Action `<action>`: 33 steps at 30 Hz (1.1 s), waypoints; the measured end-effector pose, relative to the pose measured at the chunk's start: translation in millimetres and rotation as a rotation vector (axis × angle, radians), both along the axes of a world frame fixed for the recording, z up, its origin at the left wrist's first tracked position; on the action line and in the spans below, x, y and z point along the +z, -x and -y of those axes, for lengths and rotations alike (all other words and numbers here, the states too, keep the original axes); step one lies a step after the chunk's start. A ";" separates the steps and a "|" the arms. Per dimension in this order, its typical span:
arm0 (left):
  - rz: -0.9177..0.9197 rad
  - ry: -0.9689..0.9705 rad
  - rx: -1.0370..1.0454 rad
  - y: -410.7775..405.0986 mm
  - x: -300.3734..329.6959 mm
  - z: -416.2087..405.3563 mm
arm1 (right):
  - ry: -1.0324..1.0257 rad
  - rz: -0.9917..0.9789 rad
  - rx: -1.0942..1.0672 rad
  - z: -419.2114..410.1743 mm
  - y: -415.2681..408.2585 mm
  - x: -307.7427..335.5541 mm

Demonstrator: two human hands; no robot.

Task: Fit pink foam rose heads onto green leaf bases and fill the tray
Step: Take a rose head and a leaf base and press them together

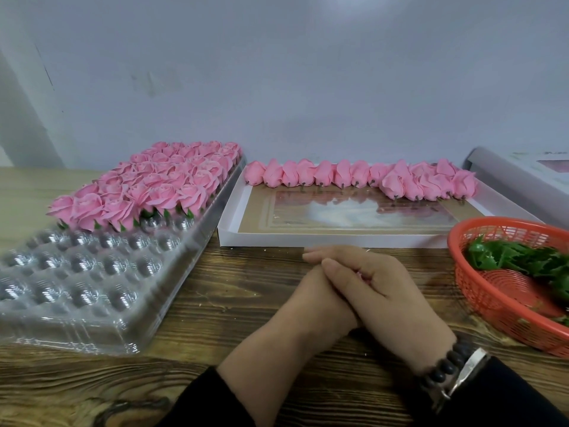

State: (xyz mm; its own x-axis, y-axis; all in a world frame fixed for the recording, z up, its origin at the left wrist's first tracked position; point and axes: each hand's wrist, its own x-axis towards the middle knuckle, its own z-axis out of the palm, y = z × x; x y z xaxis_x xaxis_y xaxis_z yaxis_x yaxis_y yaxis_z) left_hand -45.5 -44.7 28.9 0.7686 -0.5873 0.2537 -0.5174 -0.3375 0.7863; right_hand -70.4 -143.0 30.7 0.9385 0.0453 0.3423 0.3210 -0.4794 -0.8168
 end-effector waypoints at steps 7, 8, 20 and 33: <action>-0.120 0.073 -0.001 3.5 1.3 -0.1 | 0.034 -0.002 0.059 5.8 3.6 4.1; -0.153 0.113 -0.026 3.6 4.1 1.3 | 0.015 -0.001 0.046 7.1 3.2 3.8; 0.120 0.063 0.163 -7.3 0.5 -3.6 | -0.228 0.046 0.012 1.1 0.1 -4.3; -0.134 0.467 0.257 -14.0 5.3 -9.7 | -0.272 0.055 -0.034 4.8 -3.2 -10.6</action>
State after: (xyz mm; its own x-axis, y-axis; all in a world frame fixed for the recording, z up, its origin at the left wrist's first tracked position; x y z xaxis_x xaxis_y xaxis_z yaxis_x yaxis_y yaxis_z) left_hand -31.5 -34.9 34.2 0.9161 -0.2244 0.3323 -0.3492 -0.0391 0.9362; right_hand -67.2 -147.8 20.2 0.9175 -0.0866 0.3883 0.3562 -0.2559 -0.8987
